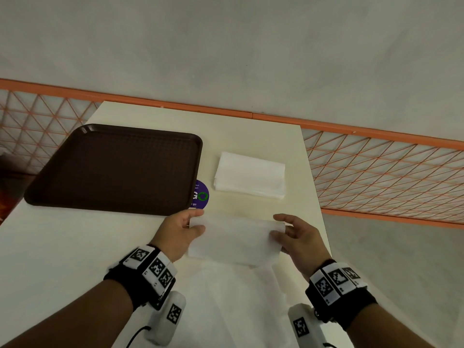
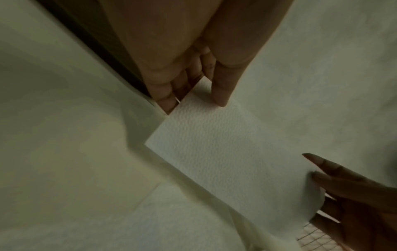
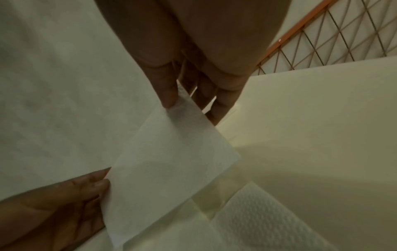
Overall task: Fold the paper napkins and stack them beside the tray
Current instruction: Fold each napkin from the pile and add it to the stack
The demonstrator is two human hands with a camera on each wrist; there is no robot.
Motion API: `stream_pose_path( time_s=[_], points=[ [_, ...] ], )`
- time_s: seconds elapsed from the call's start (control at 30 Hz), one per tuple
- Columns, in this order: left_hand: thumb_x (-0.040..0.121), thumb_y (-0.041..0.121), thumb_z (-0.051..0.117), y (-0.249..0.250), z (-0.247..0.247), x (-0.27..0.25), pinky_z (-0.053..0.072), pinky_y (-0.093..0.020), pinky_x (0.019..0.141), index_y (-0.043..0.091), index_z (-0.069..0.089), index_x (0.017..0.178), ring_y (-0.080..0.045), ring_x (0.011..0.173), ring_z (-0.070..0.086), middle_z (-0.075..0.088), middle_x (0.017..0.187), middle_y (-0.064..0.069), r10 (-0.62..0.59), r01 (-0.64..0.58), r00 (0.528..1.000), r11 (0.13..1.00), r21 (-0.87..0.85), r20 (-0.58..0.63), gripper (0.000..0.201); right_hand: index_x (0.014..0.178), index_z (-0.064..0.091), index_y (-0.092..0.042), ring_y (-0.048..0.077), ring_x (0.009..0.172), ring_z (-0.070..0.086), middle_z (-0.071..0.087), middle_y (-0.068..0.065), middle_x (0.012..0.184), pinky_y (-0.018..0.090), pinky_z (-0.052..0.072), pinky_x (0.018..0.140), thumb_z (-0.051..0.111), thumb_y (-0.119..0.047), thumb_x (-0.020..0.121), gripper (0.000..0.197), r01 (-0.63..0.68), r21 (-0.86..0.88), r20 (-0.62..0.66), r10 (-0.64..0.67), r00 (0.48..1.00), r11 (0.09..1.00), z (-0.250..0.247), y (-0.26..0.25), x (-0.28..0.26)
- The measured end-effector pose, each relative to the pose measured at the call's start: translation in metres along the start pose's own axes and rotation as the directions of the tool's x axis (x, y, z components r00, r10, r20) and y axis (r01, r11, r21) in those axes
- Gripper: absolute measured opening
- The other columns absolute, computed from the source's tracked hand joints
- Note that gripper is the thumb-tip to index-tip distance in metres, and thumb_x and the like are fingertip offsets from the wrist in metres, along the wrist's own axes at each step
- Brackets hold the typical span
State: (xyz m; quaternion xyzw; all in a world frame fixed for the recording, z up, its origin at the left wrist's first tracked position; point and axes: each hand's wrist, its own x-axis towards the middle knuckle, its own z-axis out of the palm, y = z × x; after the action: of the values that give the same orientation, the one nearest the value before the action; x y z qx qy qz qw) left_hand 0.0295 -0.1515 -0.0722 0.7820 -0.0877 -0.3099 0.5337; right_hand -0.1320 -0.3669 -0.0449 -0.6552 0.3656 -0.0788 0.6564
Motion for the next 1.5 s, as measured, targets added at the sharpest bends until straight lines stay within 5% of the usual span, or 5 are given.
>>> stream_pose_path(
  time_s=[0.2, 0.53, 0.93, 1.17, 1.5],
  points=[
    [0.085, 0.021, 0.071, 0.007, -0.002, -0.001, 0.043, -0.018, 0.066, 0.033, 0.067, 0.101, -0.012, 0.070, 0.054, 0.059, 0.076, 0.005, 0.119, -0.101, 0.991, 0.963, 0.251, -0.060, 0.020, 0.088, 0.072, -0.019, 0.014, 0.073, 0.067, 0.075, -0.001, 0.076, 0.036, 0.053, 0.079, 0.072, 0.004, 0.080, 0.025, 0.020, -0.047, -0.008, -0.021, 1.000, 0.999, -0.003, -0.001, 0.005],
    [0.086, 0.024, 0.069, 0.020, -0.011, 0.000, 0.041, -0.013, 0.081, 0.026, 0.068, 0.093, -0.002, 0.099, 0.054, 0.054, 0.106, 0.014, 0.250, -0.233, 0.968, 0.909, 0.346, -0.005, 0.008, 0.081, 0.073, -0.028, 0.006, 0.079, 0.060, 0.068, -0.006, 0.083, 0.009, 0.043, 0.068, 0.074, -0.023, 0.084, 0.006, 0.171, -0.463, 0.022, -0.181, 0.983, 0.870, -0.014, -0.014, 0.008],
    [0.092, 0.022, 0.062, 0.019, 0.007, 0.007, 0.057, -0.044, 0.081, 0.020, 0.068, 0.093, -0.025, 0.082, 0.070, 0.074, 0.083, -0.005, 0.128, -0.128, 0.992, 0.982, 0.138, 0.006, 0.006, 0.077, 0.069, -0.017, 0.022, 0.070, 0.062, 0.071, 0.004, 0.076, 0.047, 0.056, 0.076, 0.067, -0.022, 0.088, 0.012, 0.010, -0.265, -0.070, -0.029, 0.997, 0.964, -0.015, -0.005, 0.032],
    [0.093, 0.031, 0.058, -0.017, 0.018, 0.025, 0.051, -0.032, 0.084, 0.016, 0.066, 0.101, -0.019, 0.091, 0.063, 0.068, 0.096, -0.001, -0.014, -0.016, 0.999, 0.798, 0.603, 0.045, 0.019, 0.076, 0.063, -0.021, 0.027, 0.080, 0.067, 0.069, 0.006, 0.086, 0.039, 0.058, 0.075, 0.063, -0.025, 0.087, 0.011, -0.096, -0.675, -0.029, 0.104, 0.994, 0.731, 0.001, 0.019, 0.044],
    [0.096, 0.036, 0.051, -0.005, 0.029, 0.037, 0.043, -0.032, 0.098, 0.017, 0.053, 0.128, -0.018, 0.118, 0.051, 0.052, 0.129, -0.001, 0.069, -0.080, 0.997, 0.664, 0.743, 0.045, 0.038, 0.136, 0.046, -0.022, 0.021, 0.124, 0.044, 0.045, -0.002, 0.137, 0.036, 0.045, 0.097, 0.052, -0.035, 0.095, 0.043, 0.086, -0.911, 0.082, -0.025, 0.996, 0.403, 0.020, 0.010, 0.044]
  ],
)
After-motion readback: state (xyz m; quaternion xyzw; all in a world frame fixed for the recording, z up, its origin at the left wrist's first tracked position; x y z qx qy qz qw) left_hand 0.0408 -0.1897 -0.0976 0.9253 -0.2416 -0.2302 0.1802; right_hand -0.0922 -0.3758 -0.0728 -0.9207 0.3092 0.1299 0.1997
